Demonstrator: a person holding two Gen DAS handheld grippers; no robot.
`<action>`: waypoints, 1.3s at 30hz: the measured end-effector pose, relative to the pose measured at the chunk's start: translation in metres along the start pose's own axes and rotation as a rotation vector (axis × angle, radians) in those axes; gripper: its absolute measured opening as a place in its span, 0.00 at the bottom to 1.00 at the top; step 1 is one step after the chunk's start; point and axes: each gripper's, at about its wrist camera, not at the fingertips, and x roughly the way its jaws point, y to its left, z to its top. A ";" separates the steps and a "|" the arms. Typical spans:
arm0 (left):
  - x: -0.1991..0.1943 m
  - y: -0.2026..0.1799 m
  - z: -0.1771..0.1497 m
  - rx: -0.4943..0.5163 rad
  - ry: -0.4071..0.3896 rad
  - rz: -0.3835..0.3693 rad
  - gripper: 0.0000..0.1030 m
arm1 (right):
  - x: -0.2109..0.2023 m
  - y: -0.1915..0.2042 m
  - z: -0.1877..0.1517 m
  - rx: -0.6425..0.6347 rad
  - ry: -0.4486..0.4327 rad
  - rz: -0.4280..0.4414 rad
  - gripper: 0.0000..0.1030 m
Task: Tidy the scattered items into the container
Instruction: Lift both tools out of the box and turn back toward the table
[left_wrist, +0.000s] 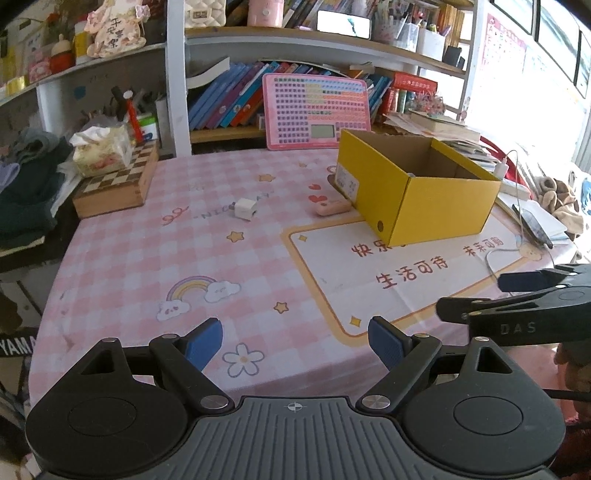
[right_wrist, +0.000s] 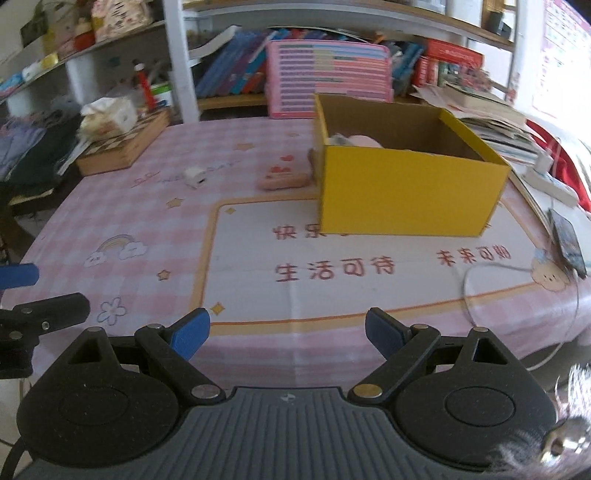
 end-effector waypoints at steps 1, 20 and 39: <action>0.000 0.001 0.000 0.004 0.000 0.000 0.86 | 0.001 0.002 0.001 -0.004 0.002 0.004 0.89; 0.015 0.014 0.004 -0.016 0.023 0.001 0.86 | 0.019 0.024 0.016 -0.097 0.009 0.034 0.89; 0.081 0.048 0.048 -0.064 0.032 0.032 0.86 | 0.092 0.046 0.074 -0.236 0.006 0.064 0.73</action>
